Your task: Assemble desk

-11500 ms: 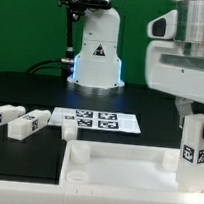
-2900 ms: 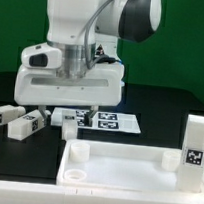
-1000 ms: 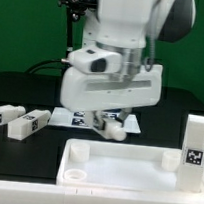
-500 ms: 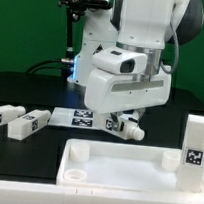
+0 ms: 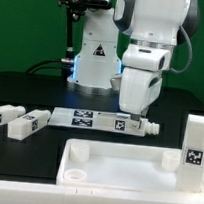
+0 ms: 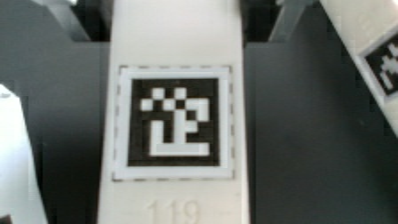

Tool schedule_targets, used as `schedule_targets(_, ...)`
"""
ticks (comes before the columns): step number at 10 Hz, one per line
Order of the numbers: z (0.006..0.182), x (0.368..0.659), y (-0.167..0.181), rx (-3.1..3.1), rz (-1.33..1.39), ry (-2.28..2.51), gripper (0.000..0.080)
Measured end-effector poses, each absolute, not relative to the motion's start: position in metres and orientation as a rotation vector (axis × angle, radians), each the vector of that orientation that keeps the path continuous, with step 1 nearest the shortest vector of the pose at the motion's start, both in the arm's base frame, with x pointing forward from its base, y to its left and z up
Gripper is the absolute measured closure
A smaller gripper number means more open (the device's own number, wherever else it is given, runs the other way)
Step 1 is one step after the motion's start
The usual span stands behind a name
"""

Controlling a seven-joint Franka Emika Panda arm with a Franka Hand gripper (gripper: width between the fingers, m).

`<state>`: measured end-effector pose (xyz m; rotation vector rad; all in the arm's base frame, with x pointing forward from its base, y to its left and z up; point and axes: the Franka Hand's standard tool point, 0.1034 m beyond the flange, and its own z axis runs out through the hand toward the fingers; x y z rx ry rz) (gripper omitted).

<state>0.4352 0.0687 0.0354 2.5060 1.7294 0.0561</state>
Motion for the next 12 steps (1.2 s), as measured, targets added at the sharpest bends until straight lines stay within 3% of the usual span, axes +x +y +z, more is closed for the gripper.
schedule_targets(6, 0.034, 0.430, 0.044, 1.985, -0.016, 2.285, 0.0514)
schedule_targets(12, 0.026, 0.416, 0.047, 1.217, -0.096, 2.773, 0.0514)
